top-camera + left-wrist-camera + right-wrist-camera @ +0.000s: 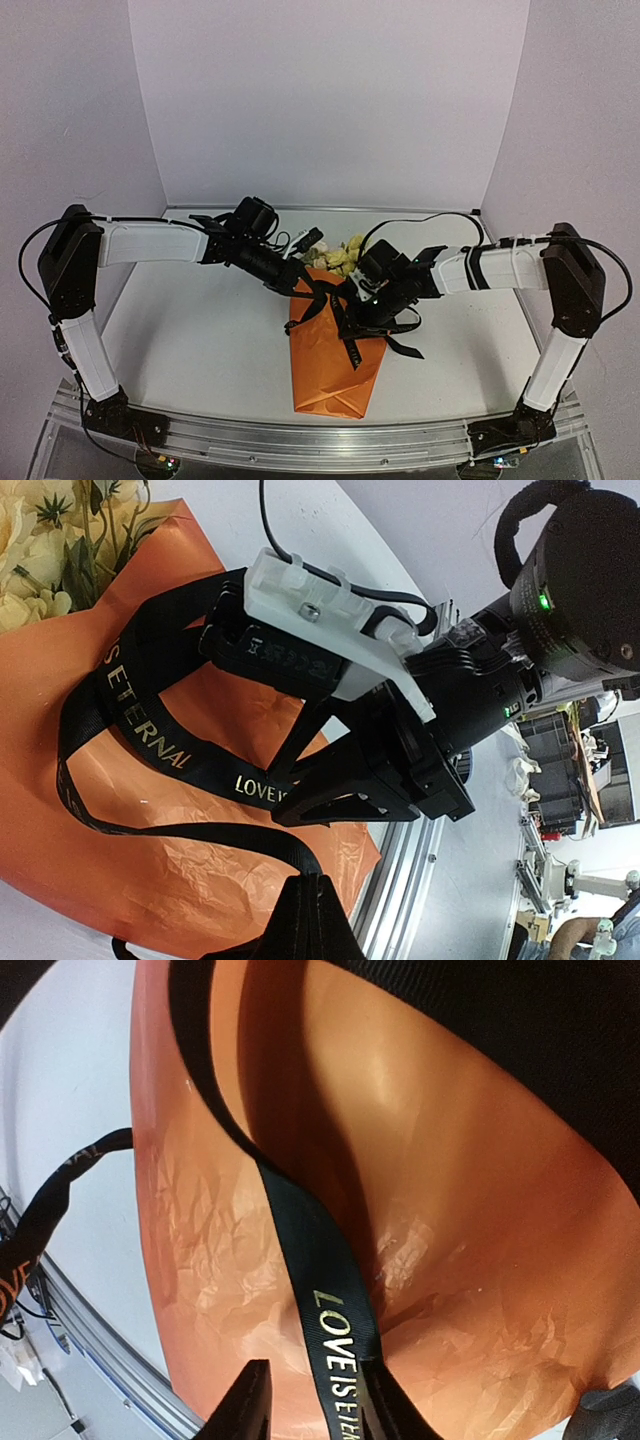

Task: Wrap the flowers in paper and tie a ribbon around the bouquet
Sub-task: Cross the ribbon over the folded bouquet.

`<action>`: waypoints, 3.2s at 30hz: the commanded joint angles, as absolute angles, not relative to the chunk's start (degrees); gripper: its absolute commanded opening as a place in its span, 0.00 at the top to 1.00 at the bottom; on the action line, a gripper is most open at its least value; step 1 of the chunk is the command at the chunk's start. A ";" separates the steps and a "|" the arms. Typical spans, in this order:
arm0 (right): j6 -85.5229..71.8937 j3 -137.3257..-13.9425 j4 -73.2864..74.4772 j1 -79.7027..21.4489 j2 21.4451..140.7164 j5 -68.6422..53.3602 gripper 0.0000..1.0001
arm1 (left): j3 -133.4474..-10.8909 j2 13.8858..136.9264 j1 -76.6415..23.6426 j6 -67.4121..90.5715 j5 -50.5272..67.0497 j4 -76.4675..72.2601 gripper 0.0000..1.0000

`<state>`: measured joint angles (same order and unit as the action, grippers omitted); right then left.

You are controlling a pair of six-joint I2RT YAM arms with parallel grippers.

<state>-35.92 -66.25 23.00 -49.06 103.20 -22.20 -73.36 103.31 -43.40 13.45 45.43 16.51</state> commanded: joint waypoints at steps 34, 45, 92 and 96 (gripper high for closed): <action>-37.04 -75.53 27.35 -50.12 107.52 -21.77 1.00 | -74.44 101.34 -43.24 12.83 50.29 15.58 1.00; -42.58 -77.57 22.22 -48.96 109.21 -21.94 1.00 | -71.44 100.30 -43.77 16.53 52.65 13.10 1.00; -72.02 -65.94 -20.88 -46.29 113.27 -8.96 1.00 | -74.19 103.63 -49.04 14.76 47.80 15.68 1.00; -69.52 -61.52 -21.86 -46.03 109.92 -6.02 1.00 | -71.41 103.52 -49.04 16.58 45.49 13.34 0.97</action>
<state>-68.99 -64.73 -15.79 -46.00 113.09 -9.94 -73.26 105.51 -49.39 16.01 47.50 14.96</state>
